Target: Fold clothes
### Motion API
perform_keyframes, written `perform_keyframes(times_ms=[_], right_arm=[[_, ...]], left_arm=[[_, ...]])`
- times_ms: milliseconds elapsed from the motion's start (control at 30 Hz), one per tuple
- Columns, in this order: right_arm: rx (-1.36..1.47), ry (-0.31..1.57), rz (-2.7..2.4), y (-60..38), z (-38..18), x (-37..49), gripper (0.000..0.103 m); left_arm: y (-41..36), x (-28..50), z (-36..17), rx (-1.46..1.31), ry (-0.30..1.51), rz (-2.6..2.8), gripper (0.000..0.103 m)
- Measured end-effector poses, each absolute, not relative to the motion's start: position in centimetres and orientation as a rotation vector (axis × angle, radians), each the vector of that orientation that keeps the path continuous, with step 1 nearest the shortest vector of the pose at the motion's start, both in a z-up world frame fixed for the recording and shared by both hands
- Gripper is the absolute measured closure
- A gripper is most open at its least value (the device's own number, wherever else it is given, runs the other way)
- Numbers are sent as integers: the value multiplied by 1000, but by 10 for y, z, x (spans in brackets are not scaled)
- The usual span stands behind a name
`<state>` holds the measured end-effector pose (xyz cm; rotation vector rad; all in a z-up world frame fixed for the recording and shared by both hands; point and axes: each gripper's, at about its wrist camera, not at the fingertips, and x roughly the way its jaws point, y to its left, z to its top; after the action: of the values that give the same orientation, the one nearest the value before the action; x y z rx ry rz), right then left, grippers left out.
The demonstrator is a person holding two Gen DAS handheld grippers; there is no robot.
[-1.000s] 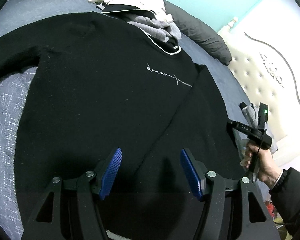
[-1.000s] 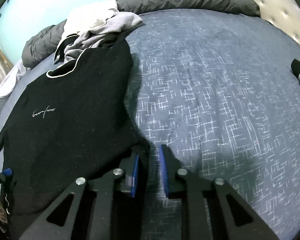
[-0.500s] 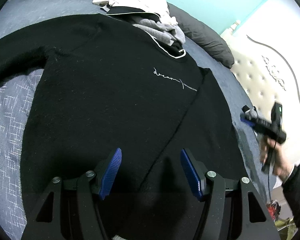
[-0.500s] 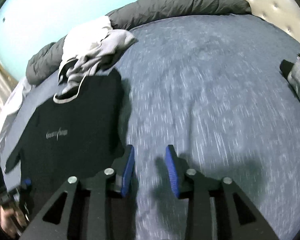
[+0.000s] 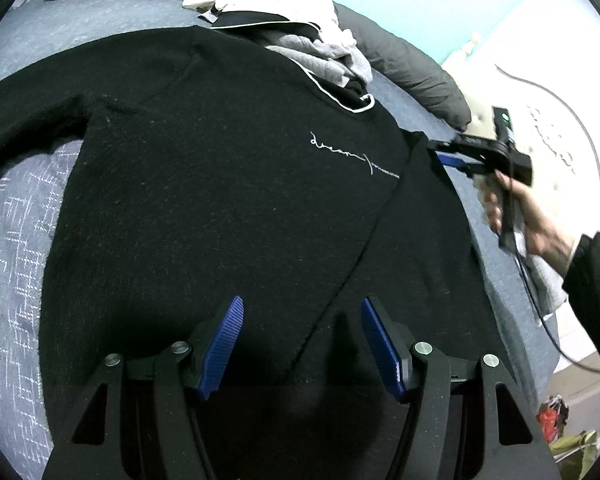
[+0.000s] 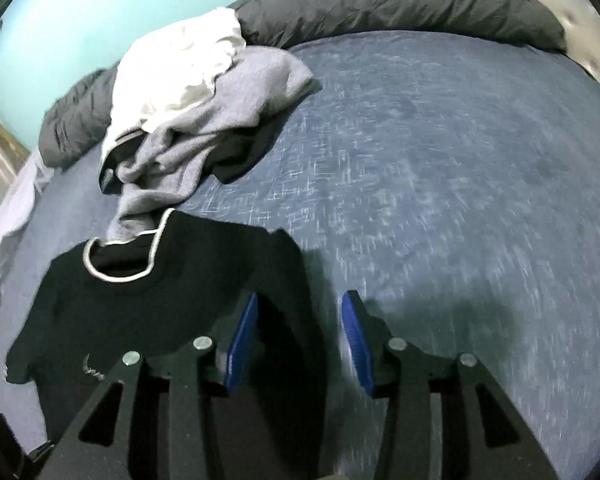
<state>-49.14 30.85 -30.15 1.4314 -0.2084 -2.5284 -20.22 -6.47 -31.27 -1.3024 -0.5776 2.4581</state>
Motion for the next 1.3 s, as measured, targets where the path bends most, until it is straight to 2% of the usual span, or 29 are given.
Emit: perform_keyframes(times_ms=[33,67,100,133,233,333,467,633,867,933,1300], right_arm=[[1429,-209,-2521,306,-304,-496,62],[1426,-209,-2515,304,-307,-500,70],[1425,-206,-2516,304,-309,-501,91],[1423,-202,-2517,303,-310,-503,96],[1406,-217,-2545,306,-313,-505,98],[1417,-316,-2618,327,-318,-507,98],[1480,-289,-2588,326,-328,-514,97],[1441,-294,-2693,333,-316,-511,69],[1273,-365,-2775,351,-290,-454,67],[1275,-385,-2750,350,-291,-432,63],[1254,-413,-2620,319,-290,-314,63]], left_arm=[[-65,-202,-313,-1302,-573,2458,38],[-65,-202,-313,-1302,-572,2458,38],[-65,-203,-313,-1301,-574,2456,38],[-66,-203,-313,-1301,-577,2454,38],[-67,-204,-316,-1305,-589,2449,38],[-66,-203,-317,-1304,-578,2454,38],[-66,-204,-319,-1304,-581,2454,38],[-66,-204,-321,-1305,-578,2456,38],[-66,-204,-317,-1297,-583,2466,38],[-66,-203,-315,-1293,-583,2475,38],[-74,-187,-299,-1267,-588,2515,38]])
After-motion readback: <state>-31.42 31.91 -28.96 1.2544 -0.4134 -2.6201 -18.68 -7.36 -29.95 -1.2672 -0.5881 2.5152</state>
